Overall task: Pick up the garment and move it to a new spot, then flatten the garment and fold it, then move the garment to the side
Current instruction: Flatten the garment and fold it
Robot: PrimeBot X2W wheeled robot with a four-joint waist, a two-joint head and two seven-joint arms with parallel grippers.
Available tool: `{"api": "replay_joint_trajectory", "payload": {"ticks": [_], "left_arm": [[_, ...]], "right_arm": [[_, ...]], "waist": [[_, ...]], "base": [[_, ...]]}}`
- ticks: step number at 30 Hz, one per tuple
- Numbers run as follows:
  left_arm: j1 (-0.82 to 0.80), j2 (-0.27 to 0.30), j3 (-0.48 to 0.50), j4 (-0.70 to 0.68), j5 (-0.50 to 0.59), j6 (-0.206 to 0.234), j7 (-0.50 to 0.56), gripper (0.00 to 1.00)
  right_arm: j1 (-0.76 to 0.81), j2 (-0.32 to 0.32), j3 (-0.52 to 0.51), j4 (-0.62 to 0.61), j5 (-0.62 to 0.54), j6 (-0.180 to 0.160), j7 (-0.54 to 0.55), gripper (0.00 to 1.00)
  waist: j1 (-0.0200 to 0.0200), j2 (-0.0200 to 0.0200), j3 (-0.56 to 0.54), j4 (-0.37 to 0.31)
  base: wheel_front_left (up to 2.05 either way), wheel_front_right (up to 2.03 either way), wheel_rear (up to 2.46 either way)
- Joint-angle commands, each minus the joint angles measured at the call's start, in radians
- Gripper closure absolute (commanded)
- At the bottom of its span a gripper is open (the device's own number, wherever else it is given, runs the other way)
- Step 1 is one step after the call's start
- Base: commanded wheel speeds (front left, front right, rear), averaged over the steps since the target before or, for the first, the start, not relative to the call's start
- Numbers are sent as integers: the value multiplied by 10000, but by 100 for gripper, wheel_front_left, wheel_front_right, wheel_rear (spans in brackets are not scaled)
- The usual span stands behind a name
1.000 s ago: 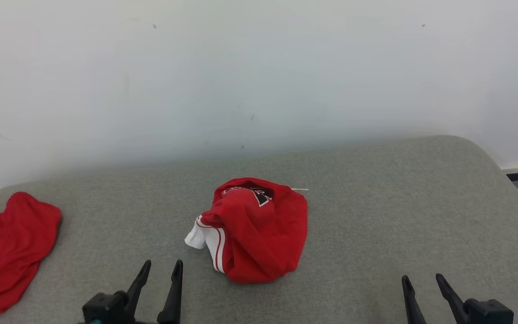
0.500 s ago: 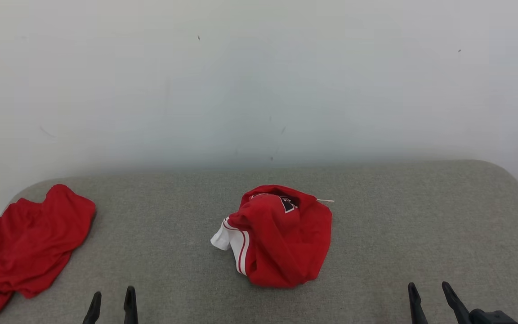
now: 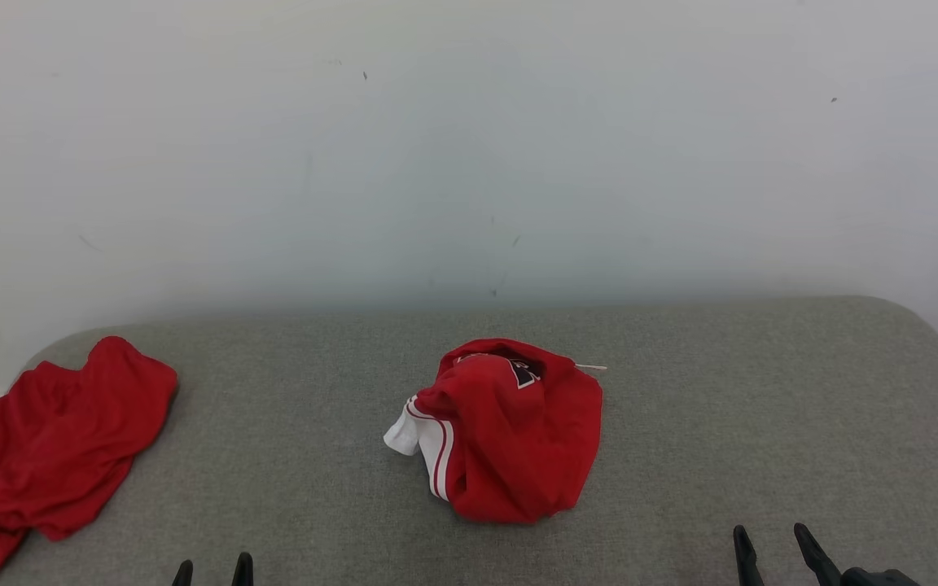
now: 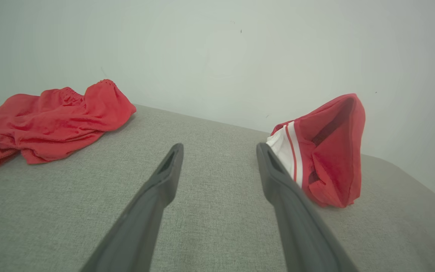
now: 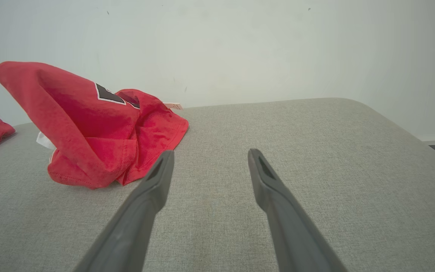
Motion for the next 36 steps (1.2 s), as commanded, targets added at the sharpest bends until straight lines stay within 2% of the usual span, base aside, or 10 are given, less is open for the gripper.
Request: {"api": "replay_joint_trajectory", "payload": {"ticks": [1, 14, 20, 24, 28, 36], "left_arm": [[3, 39, 32, -31, -127, -6, -32, 0], [-192, 322, -356, 0, -455, -10, -33, 0], [-686, 681, -1633, 622, -1246, -11, -23, 0], [-1489, 782, -2689, 1082, -1727, -11, 132, 0], [-2280, 568, -3400, 1636, -2019, -7, 450, 0], [-3798, 237, -3488, 3070, -2156, 36, 976, 0]], "right_arm": [[69, -6, -6, -31, -33, 34, -1, 0], [-25, -6, 250, -176, -34, 34, 82, 0], [-164, -7, 433, -306, -162, 34, 187, 0], [-243, -7, 505, -410, -204, 34, 296, 0], [-383, -7, 648, -483, -151, 34, 395, 0], [-497, -6, 788, -627, -232, 34, 533, 0]], "waist": [[0, 0, 9, -7], [0, 0, 140, -59], [0, 0, 293, -346], [0, 0, 432, -835], [0, 0, 625, -1499], [0, 0, 1105, -3024]], "base": [[0, 0, 0], [0, 0, 0], [0, 0, 0], [0, 0, 0], [0, 0, 0], [0, 0, 0]]}}
